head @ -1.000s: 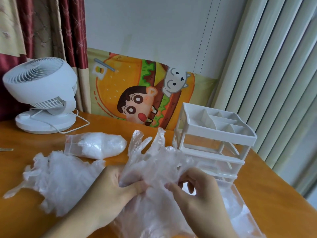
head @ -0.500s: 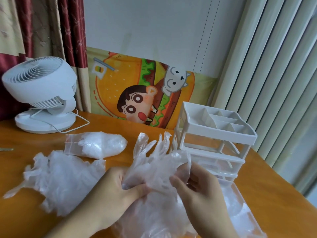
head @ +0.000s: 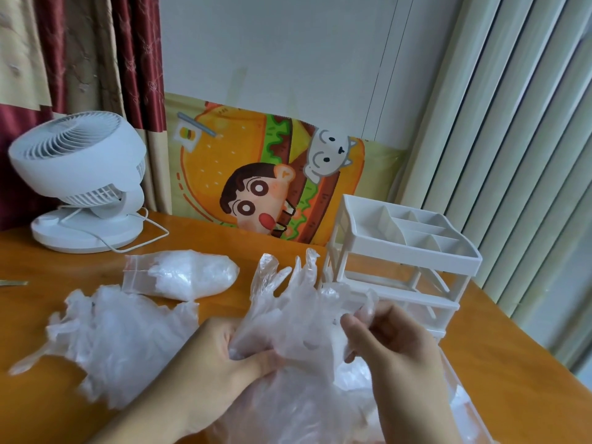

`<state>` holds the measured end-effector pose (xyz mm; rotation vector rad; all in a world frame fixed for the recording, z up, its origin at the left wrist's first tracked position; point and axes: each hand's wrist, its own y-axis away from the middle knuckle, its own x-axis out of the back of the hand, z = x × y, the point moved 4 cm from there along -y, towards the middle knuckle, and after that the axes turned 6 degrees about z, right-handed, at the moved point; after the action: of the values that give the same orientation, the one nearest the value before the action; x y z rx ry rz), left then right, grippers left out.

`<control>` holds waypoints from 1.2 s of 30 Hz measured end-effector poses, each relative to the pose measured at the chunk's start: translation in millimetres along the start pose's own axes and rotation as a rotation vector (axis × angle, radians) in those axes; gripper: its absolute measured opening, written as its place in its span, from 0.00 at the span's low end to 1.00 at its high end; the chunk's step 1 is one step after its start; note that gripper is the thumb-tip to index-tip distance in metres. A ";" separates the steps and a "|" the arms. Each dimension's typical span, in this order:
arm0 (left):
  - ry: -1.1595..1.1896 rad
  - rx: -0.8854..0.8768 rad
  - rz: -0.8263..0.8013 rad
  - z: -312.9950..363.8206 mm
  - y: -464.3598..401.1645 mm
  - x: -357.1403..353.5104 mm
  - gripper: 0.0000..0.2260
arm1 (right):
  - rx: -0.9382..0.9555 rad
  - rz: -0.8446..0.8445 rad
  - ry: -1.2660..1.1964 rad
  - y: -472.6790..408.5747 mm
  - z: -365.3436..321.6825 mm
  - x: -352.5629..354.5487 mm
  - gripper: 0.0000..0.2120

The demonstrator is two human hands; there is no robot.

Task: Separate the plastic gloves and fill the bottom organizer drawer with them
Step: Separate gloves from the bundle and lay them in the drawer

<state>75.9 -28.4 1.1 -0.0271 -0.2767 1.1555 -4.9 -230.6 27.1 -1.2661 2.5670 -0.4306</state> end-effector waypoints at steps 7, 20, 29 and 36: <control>0.034 0.031 0.009 -1.1 1.0 1.0 0.10 | -0.114 0.061 -0.270 0.4 -6.0 -1.0 0.11; 0.232 -0.008 -0.022 -0.5 1.9 7.2 0.10 | -0.333 -0.340 0.025 16.4 -2.7 -16.6 0.10; 0.225 0.081 -0.017 -5.4 0.8 4.9 0.12 | -0.266 -0.079 -0.195 4.2 -5.3 0.2 0.09; 0.190 0.089 0.016 -2.9 1.3 7.2 0.11 | -0.285 -0.102 -0.450 4.7 -6.8 -2.7 0.08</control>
<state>78.1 -21.1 -0.4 -0.0610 -0.0570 1.1713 -9.1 -224.6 31.9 -1.3991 2.2364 0.1964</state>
